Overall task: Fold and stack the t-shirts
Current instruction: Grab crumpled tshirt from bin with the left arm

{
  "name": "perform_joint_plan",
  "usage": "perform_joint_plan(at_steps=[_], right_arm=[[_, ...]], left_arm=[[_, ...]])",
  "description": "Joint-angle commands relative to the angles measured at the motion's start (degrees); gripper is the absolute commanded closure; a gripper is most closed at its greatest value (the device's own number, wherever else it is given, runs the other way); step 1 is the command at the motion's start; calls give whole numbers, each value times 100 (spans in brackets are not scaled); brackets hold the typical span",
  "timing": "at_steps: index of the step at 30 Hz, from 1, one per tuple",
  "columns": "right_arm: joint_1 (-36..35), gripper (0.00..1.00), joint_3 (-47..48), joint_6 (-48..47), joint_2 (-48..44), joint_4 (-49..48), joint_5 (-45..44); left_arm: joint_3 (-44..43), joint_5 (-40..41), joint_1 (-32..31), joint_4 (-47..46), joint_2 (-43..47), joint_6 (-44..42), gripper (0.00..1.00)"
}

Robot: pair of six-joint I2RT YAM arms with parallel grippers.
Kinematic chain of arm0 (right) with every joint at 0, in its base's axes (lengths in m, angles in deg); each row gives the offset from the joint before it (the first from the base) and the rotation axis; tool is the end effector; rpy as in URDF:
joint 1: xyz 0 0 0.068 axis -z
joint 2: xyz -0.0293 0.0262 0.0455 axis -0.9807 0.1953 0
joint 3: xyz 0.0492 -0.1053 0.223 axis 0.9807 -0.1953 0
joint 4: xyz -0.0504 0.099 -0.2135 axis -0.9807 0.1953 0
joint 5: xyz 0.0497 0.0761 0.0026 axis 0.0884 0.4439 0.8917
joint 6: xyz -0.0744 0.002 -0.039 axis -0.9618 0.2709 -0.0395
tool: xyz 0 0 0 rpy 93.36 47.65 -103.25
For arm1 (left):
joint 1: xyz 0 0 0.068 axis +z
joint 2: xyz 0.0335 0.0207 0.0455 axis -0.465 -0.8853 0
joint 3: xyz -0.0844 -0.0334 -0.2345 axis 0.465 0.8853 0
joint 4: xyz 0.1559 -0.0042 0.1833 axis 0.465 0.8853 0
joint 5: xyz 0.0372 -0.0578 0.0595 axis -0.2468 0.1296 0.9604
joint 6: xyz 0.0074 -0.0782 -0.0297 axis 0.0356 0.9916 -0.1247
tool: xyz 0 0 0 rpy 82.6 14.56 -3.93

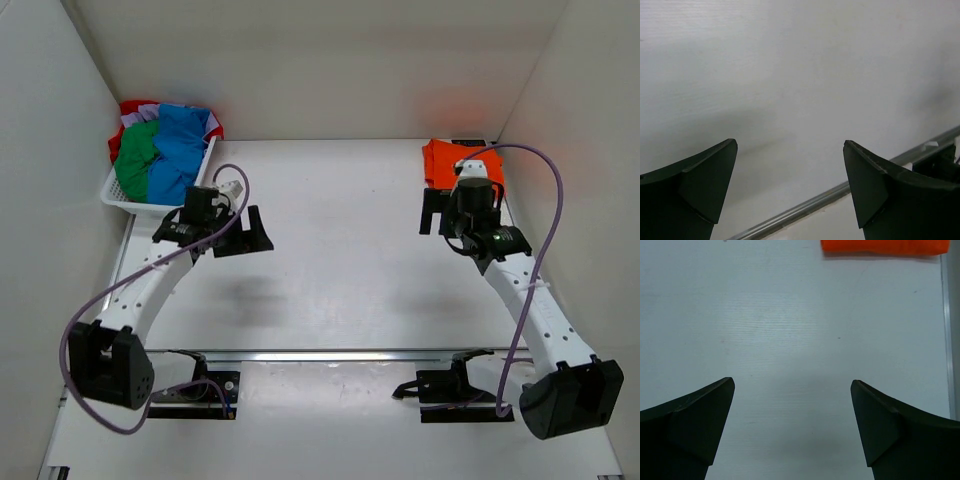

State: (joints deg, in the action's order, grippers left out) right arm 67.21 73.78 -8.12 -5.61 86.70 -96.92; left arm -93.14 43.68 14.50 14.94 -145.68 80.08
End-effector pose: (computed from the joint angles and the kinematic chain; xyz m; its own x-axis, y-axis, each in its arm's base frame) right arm 0.2497 0.0353 0.2906 -0.5501 0.0157 -0.8350 0.0428 0.9990 -0.0094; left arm 0.2444 -0.0829 0.2291 -0.8561 -0.1187 -0.5030 0.1459 0.8781 -0.4557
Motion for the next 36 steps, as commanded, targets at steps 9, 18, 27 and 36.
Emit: perform_joint_plan(at_steps=[9,18,27,36], right_arm=[[-60,1,784,-59,1326,-536,753],[-209,0,1067,-208,1943,-720,1016],[-280,1,1260,-234,2505,-572,1315],[-227,1,1304,37,2900,-694,1491]], left_arm=[[-1122,-55,486,-1177,-1040,-156,1],[-4503,271,1521,-249,-3340,-560,2],[-7319,928,2543,-71,-5610,266,93],[-7310,1746,2552,-265,-6436,266,23]])
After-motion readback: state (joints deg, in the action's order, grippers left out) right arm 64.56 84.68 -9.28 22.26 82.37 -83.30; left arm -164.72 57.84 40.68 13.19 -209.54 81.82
